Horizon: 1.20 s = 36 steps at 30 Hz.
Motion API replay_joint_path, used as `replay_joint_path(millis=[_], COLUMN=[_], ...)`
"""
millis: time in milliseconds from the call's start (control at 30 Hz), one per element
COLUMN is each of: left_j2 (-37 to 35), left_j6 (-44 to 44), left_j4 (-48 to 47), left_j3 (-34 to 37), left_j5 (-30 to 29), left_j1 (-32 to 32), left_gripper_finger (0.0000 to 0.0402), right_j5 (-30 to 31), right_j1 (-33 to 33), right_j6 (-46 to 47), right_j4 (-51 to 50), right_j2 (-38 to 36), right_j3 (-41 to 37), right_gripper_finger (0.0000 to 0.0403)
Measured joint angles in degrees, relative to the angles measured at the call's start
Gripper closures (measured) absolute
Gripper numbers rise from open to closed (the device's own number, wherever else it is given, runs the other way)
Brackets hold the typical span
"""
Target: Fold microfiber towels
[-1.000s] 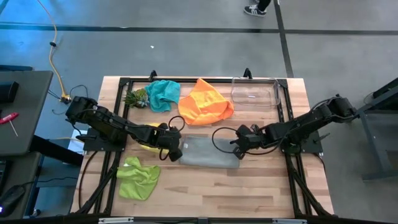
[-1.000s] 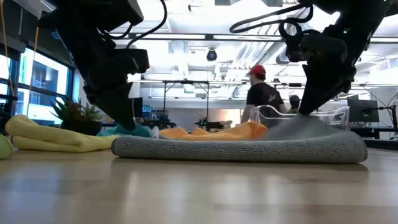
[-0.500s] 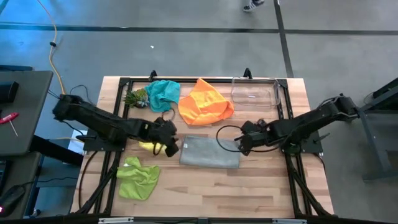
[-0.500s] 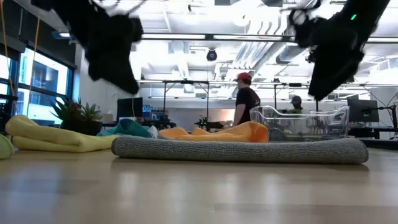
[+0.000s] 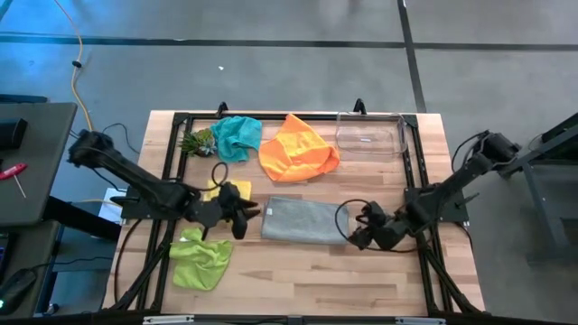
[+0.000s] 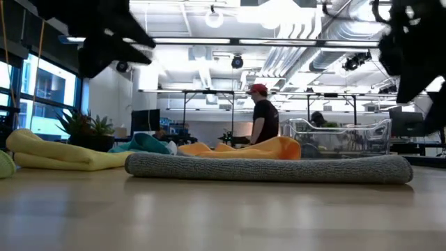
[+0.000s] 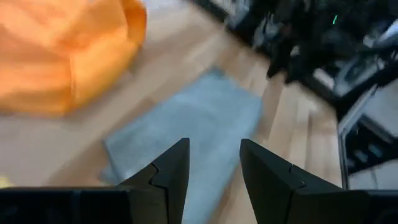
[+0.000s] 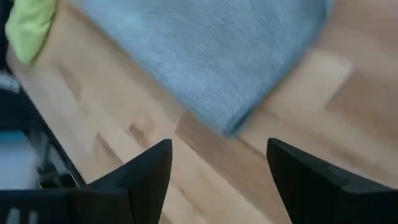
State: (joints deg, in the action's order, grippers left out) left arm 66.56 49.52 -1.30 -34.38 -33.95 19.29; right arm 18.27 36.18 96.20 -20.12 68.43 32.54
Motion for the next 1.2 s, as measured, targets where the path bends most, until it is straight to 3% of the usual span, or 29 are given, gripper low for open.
replay_joint_path(millis=[167,267,500,600,767,1200], left_j2=[2.3,3.2,5.0,5.4,5.9,5.8], left_j6=[0.4,0.9,1.0,1.3,1.1,0.9], left_j4=[2.3,2.2,1.1,-2.1,-7.9,-9.2], left_j3=[-0.2,-0.2,-0.3,-0.2,-0.2,-0.2], left_j5=[3.6,4.2,12.1,13.7,13.9,14.0], left_j1=[-0.6,-2.6,-9.1,-10.4,-10.7,-10.7], left_gripper_finger=[0.0268,0.0268,0.0275,0.0302,0.0390,0.0400], right_j5=[-0.2,-0.5,-6.3,-7.5,-7.6,-9.0], right_j1=[-1.7,-3.7,-8.4,-9.5,-10.7,-13.7], right_j6=[11.6,11.9,8.8,8.8,11.8,16.0], right_j4=[1.4,2.0,7.0,7.7,8.7,16.0], right_j2=[-0.2,0.8,6.3,8.6,11.8,16.5], right_j3=[-1.8,-2.0,-2.0,-2.0,-1.9,-1.7], right_gripper_finger=[0.0148,0.0148,0.0148,0.0148,0.0148,0.0148])
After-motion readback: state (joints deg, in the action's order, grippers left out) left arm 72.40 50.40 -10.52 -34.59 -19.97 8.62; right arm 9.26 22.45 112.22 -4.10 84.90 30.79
